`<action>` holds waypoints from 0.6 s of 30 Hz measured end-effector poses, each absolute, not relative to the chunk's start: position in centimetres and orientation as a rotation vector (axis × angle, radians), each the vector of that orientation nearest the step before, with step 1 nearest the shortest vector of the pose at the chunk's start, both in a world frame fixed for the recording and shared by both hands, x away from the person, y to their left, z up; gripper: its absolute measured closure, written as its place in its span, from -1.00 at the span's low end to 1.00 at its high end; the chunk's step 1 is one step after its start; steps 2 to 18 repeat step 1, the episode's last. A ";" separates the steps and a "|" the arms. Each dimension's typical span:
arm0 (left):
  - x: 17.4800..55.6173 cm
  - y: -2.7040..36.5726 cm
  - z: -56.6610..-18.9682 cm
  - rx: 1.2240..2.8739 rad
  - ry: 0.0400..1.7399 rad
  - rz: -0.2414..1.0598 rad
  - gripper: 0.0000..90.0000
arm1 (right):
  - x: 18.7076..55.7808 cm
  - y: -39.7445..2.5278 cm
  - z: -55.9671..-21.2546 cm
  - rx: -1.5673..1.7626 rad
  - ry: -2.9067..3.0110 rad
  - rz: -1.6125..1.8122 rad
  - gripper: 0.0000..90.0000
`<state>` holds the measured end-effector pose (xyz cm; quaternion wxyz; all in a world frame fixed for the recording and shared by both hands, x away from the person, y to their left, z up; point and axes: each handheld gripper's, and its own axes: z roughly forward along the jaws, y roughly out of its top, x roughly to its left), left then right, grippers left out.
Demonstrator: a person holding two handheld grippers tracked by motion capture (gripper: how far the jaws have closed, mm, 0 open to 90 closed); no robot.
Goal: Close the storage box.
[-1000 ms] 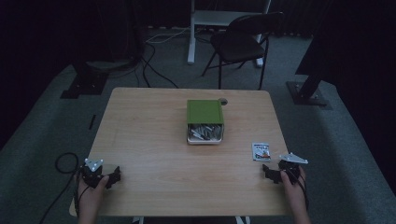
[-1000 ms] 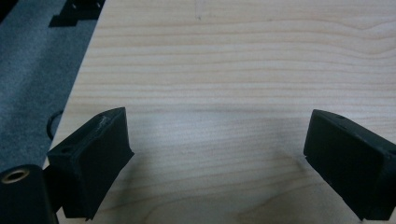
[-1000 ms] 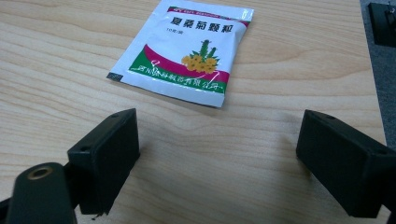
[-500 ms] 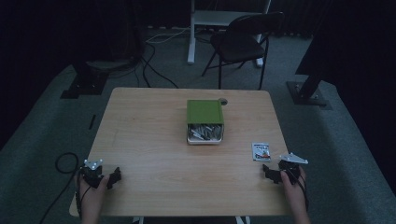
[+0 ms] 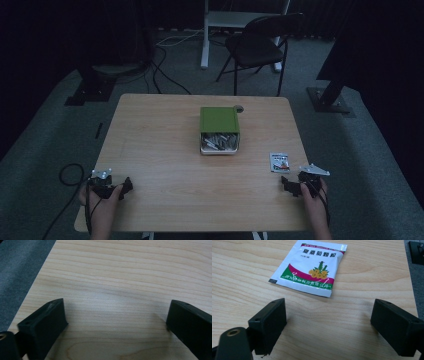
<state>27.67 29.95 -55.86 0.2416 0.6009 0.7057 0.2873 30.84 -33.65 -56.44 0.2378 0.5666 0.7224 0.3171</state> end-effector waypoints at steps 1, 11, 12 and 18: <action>27.7 29.9 -55.9 1.643 1.931 0.786 -0.94 | 30.8 -33.7 -56.4 1.552 1.980 0.869 -0.72; 27.7 29.9 -55.9 1.643 1.931 0.786 -0.94 | 30.8 -33.7 -56.4 1.552 1.980 0.869 -0.72; 27.7 29.9 -55.9 1.643 1.931 0.786 -0.94 | 30.8 -33.7 -56.4 1.552 1.980 0.869 -0.72; 27.7 29.9 -55.9 1.643 1.931 0.786 -0.94 | 30.8 -33.7 -56.4 1.552 1.980 0.869 -0.72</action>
